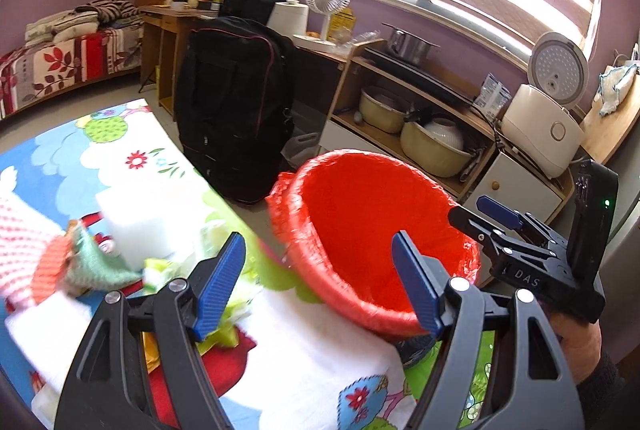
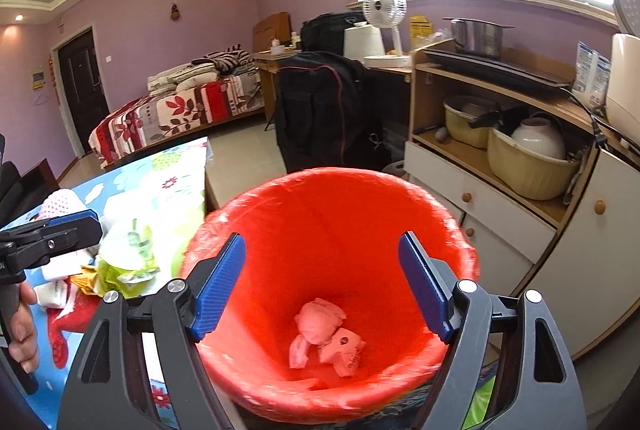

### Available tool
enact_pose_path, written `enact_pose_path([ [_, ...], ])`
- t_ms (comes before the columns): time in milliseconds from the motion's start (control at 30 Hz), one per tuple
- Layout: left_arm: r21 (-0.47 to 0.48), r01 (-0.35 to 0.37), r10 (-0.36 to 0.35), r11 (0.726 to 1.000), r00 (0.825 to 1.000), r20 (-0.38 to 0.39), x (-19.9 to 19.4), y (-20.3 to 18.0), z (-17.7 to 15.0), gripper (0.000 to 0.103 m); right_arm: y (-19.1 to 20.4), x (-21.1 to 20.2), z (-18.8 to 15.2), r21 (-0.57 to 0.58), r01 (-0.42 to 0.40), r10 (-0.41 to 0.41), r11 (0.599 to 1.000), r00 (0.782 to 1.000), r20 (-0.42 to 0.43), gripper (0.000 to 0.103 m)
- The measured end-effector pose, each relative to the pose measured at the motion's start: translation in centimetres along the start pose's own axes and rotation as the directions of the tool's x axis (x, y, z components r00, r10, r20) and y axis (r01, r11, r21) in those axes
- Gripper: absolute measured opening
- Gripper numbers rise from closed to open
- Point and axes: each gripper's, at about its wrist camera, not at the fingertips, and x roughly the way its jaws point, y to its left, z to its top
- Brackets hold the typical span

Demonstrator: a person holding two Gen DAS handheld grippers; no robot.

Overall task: Collect trash
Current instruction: 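Move the right gripper back to the green-and-white plastic bag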

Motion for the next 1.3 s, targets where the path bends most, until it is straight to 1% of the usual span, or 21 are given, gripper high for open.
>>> enact_pose_path([
  [200, -0.025, -0.039, 0.039, 0.999, 0.999, 0.023, -2.9, 1.6, -1.3, 0.073, 3.3, 0.2, 0.2, -0.042, -0.048, 0.047, 0.998, 0.999, -0.012, 0.075],
  [267, -0.037, -0.054, 0.056, 0.998, 0.998, 0.032, -4.0, 2.4, -1.8, 0.077, 4.4, 0.3, 0.3, -0.053, -0.062, 0.061, 0.997, 0.998, -0.014, 0.076],
  [400, -0.056, -0.089, 0.092, 0.994, 0.995, 0.041, -5.9, 3.7, -2.6, 0.077, 6.3, 0.4, 0.5, -0.071, -0.087, 0.085, 0.994, 0.996, -0.025, 0.076],
  [567, -0.079, -0.136, 0.140, 0.988, 0.989, 0.042, -8.2, 5.5, -3.9, 0.079, 9.0, 0.4, 0.4, -0.098, -0.124, 0.121, 0.987, 0.992, -0.037, 0.080],
  [667, -0.106, -0.162, 0.167, 0.981, 0.985, 0.042, -9.5, 6.9, -4.8, 0.082, 10.6, 0.5, 0.5, -0.117, -0.144, 0.139, 0.983, 0.989, -0.047, 0.080],
  [800, -0.139, -0.185, 0.193, 0.973, 0.980, 0.046, -11.1, 8.5, -5.5, 0.082, 12.7, 0.5, 0.5, -0.143, -0.169, 0.162, 0.975, 0.985, -0.059, 0.081],
  [933, -0.169, -0.213, 0.225, 0.962, 0.973, 0.054, -12.5, 9.8, -6.0, 0.086, 14.8, 0.7, 0.5, -0.168, -0.194, 0.185, 0.966, 0.980, -0.070, 0.082],
  [1200, -0.215, -0.243, 0.260, 0.946, 0.964, 0.053, -14.5, 12.2, -7.5, 0.087, 18.3, 1.3, 0.3, -0.208, -0.235, 0.219, 0.949, 0.971, -0.100, 0.084],
  [1267, -0.226, -0.254, 0.273, 0.940, 0.960, 0.054, -15.0, 12.8, -7.8, 0.092, 19.0, 1.6, 0.1, -0.215, -0.243, 0.224, 0.946, 0.969, -0.107, 0.084],
  [1300, -0.232, -0.259, 0.279, 0.937, 0.959, 0.055, -15.0, 12.9, -7.8, 0.093, 19.4, 1.8, 0.1, -0.218, -0.245, 0.225, 0.945, 0.968, -0.113, 0.084],
])
